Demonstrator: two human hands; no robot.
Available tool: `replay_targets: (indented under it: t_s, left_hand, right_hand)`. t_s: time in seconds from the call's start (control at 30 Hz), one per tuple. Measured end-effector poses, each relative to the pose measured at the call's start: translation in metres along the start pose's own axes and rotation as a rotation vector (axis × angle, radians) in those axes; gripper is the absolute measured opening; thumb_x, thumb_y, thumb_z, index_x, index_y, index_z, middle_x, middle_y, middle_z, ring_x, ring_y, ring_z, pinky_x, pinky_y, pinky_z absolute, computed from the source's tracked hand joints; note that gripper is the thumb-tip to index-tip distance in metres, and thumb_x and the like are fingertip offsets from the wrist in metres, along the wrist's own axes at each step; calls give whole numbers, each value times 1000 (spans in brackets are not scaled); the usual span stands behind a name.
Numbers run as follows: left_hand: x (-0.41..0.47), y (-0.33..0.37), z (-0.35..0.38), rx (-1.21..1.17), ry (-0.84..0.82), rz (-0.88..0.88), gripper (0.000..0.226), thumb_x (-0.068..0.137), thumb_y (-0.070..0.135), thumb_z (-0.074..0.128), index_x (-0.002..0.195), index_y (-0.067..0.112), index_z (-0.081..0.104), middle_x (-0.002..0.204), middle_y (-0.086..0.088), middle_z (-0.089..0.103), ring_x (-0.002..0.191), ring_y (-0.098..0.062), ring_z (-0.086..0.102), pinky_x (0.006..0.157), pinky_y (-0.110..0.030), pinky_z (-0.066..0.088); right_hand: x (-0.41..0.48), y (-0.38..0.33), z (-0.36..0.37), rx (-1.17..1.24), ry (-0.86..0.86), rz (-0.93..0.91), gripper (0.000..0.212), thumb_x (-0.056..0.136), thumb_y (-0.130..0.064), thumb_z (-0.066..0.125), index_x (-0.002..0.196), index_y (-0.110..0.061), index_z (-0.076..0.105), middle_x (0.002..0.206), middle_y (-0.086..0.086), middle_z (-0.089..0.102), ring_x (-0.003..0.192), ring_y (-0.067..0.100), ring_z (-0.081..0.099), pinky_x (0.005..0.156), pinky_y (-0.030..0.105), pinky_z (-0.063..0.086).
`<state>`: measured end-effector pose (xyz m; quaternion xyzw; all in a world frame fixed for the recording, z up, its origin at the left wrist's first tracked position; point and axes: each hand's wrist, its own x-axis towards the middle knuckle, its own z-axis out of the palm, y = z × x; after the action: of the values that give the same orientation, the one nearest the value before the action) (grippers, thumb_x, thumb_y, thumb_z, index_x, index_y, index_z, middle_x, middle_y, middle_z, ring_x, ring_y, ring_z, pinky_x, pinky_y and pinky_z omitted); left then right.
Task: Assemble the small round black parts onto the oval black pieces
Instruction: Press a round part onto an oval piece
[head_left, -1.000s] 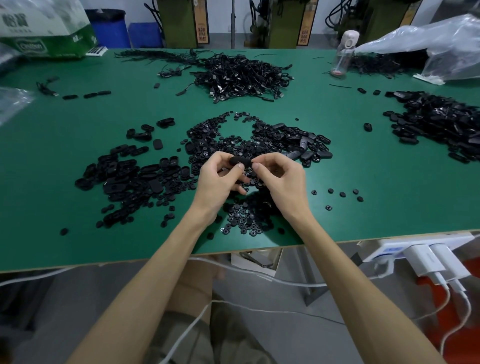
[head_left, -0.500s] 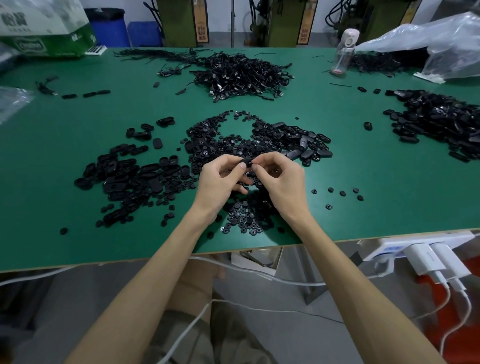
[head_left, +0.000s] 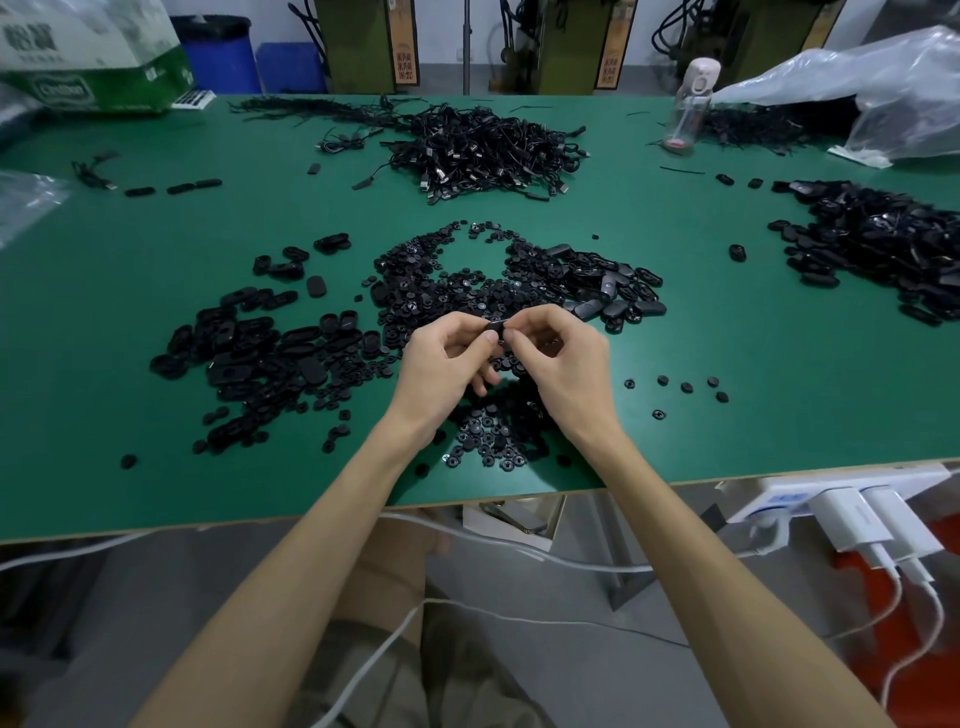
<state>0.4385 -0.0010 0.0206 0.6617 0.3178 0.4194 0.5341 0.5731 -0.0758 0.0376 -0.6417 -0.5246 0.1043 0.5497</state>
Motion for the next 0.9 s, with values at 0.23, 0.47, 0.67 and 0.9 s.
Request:
replay_targets:
  t_s: [0.23, 0.47, 0.67, 0.9]
  left_hand:
    - [-1, 1, -1, 11, -16, 1, 8, 100, 6, 65, 103, 11, 69, 83, -6, 75, 65, -20, 70, 50, -29, 51]
    - [-1, 2, 1, 32, -23, 10, 12, 100, 6, 65, 101, 17, 69, 85, -6, 76, 66, -19, 71, 50, -28, 50]
    - [-1, 2, 2, 38, -16, 3, 13, 100, 4, 64, 99, 17, 67, 84, -5, 75, 66, -18, 70, 50, -28, 50]
    - [0, -1, 1, 34, -4, -19, 7, 102, 5, 61, 105, 7, 67, 82, -5, 75, 65, -20, 71, 50, -29, 50]
  right_hand:
    - [0, 1, 3, -59, 16, -23, 4, 93, -8, 71, 95, -11, 73, 87, 0, 72, 78, 11, 66, 73, 26, 55]
    - [0, 2, 3, -87, 29, -23, 3, 94, -8, 70, 96, -10, 72, 87, 0, 70, 78, 11, 64, 73, 29, 54]
    - [0, 3, 4, -89, 30, -15, 3, 94, -9, 71, 95, -10, 72, 86, 0, 71, 78, 12, 65, 74, 30, 55]
    - [1, 5, 4, -64, 43, 21, 2, 94, -9, 70, 94, -10, 72, 85, 0, 71, 77, 12, 65, 73, 28, 54]
